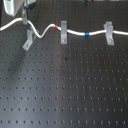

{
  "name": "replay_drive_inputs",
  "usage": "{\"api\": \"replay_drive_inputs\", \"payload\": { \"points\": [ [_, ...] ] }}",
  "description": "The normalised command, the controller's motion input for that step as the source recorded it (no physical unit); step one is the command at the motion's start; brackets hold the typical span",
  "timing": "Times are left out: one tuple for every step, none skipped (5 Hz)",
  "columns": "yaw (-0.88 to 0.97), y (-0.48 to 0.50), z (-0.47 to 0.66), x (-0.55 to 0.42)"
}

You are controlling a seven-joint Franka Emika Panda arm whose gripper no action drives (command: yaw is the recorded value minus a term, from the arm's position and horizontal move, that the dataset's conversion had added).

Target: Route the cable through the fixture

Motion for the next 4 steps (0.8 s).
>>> {"api": "replay_drive_inputs", "payload": {
  "points": [
    [-0.02,0.127,0.20,-0.019],
    [0.04,0.063,0.22,-0.001],
    [0.08,0.130,0.17,-0.042],
    [0.10,0.262,0.06,-0.080]
  ]
}}
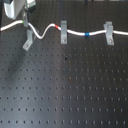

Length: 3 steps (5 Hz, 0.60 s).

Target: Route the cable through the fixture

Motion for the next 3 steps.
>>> {"api": "replay_drive_inputs", "payload": {
  "points": [
    [0.06,0.247,0.11,-0.116],
    [0.00,0.153,0.24,-0.166],
    [0.00,0.103,0.32,-0.130]
  ]
}}
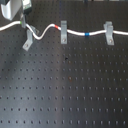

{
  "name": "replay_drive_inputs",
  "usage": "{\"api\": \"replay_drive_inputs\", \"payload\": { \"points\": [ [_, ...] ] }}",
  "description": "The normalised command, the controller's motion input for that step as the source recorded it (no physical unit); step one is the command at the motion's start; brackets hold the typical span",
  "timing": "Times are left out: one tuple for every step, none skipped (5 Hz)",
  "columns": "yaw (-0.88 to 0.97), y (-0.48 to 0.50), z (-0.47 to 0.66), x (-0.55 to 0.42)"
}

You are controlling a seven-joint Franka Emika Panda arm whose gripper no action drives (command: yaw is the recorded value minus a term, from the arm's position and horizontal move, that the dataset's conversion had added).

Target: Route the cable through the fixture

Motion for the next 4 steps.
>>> {"api": "replay_drive_inputs", "payload": {
  "points": [
    [0.00,0.085,0.40,-0.170],
    [0.00,0.086,0.30,-0.254],
    [0.15,-0.292,0.01,-0.258],
    [0.15,-0.229,0.01,-0.199]
  ]
}}
